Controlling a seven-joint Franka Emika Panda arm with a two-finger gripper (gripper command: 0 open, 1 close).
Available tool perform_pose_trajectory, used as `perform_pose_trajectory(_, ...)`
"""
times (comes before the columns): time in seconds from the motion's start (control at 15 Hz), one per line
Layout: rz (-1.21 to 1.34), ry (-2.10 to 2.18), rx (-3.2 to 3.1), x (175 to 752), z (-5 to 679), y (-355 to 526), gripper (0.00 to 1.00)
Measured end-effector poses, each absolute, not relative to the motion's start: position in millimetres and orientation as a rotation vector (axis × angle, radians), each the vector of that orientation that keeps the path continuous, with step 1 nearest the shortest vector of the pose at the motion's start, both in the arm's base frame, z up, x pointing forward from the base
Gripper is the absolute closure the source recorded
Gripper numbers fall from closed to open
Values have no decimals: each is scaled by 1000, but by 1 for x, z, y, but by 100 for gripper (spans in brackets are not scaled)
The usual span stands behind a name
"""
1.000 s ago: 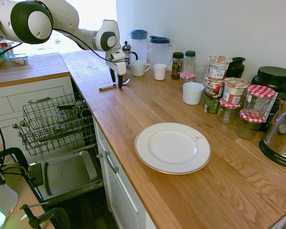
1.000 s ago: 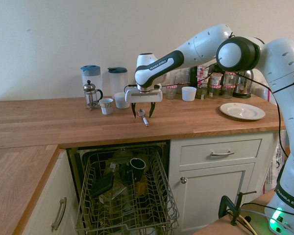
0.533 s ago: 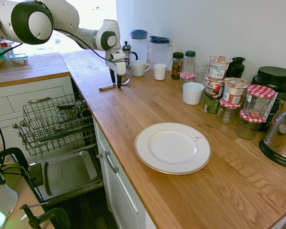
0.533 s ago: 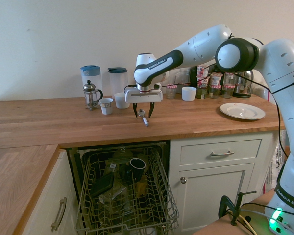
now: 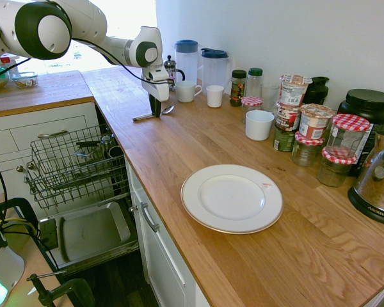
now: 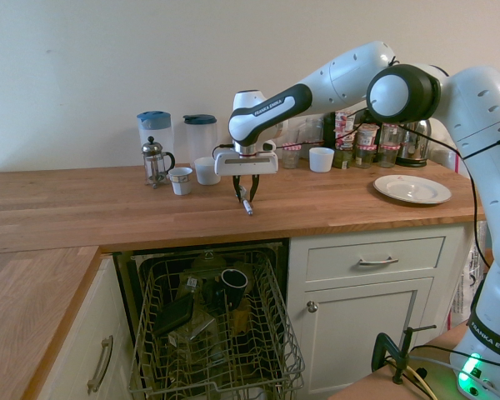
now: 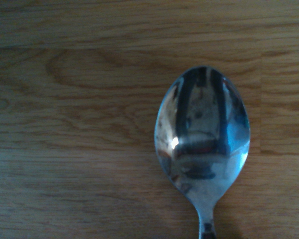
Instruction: Put the spoon in the dishwasher
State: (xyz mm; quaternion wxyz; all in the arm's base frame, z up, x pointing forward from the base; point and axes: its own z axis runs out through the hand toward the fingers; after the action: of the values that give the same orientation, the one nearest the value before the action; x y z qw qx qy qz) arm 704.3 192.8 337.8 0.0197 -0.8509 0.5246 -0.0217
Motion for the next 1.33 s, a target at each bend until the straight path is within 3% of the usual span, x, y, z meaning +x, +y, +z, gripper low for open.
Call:
perform_pose_trajectory(0.4, -52, 1651, -2622, 707, 345, 186, 100)
perform_pose_trajectory(0.73, -89, 1657, -2597, 701, 390, 189, 100)
perform_pose_trajectory(1.33, -166, 1672, -2606, 552, 465, 282, 100)
